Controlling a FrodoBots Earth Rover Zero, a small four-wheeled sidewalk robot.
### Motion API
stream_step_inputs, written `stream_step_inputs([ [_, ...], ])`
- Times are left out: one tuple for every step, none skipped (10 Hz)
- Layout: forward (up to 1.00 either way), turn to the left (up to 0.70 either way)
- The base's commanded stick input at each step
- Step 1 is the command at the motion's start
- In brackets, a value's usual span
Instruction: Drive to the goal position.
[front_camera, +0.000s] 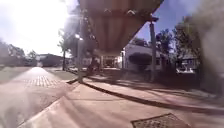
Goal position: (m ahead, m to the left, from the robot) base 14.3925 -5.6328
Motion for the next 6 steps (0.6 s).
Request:
stream_step_inputs([
  [0.70, 0.00],
  [0.70, 0.00],
  [0.70, 0.00],
  [0.70, 0.00],
  [0.70, 0.00],
  [0.70, 0.00],
])
